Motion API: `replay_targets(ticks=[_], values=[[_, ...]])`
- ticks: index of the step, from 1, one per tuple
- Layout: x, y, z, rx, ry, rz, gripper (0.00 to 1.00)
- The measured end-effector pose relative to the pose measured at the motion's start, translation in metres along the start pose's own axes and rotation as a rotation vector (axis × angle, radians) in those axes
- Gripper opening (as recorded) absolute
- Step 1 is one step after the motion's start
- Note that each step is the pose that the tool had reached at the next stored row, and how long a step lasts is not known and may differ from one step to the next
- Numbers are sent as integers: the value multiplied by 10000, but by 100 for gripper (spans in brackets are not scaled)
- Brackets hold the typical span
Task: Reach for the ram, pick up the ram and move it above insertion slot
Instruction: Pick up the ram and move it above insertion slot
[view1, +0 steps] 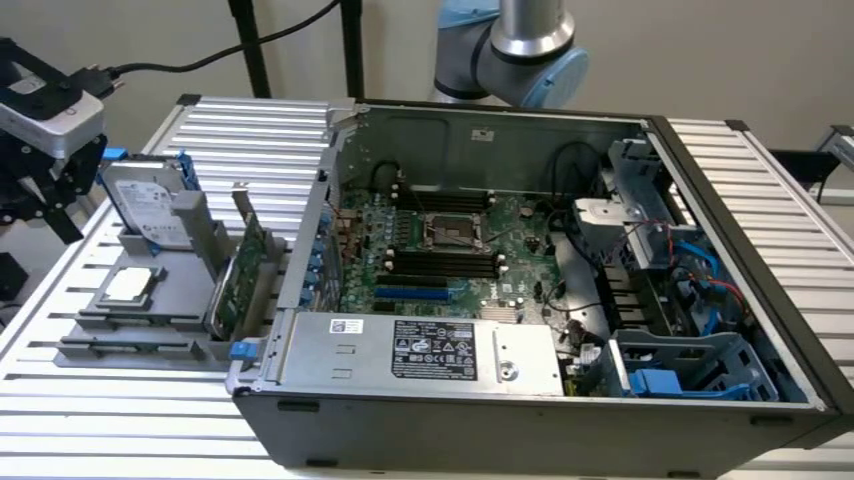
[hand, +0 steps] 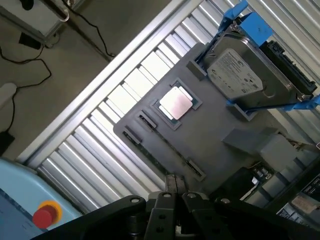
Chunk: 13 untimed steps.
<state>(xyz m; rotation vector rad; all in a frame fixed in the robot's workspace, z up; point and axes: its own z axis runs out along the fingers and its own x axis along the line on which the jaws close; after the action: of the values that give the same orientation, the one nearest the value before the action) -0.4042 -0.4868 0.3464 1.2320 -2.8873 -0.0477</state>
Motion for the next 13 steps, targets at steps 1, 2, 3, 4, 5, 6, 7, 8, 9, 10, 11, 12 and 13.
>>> replay_targets(ticks=[1,2,3,4,5,6,7,8,9,10,11,12,13], values=[[0,0,5,-2,5,-181,11],[0,0,10,-4,11,-371,11],[0,0,15,-5,15,-556,11],[0,-1,19,-7,20,-720,11],[0,-1,23,-9,26,-917,11],[0,-1,27,-11,31,-1097,11],[0,-2,29,-13,36,-1276,11],[0,-2,32,-15,42,-1457,11],[0,-1,34,-16,47,-1641,11],[0,-2,37,-18,52,-1821,11],[0,-2,39,-20,57,-2001,11],[0,-2,42,-22,63,-2186,11],[0,-2,44,-24,67,-2366,11]])
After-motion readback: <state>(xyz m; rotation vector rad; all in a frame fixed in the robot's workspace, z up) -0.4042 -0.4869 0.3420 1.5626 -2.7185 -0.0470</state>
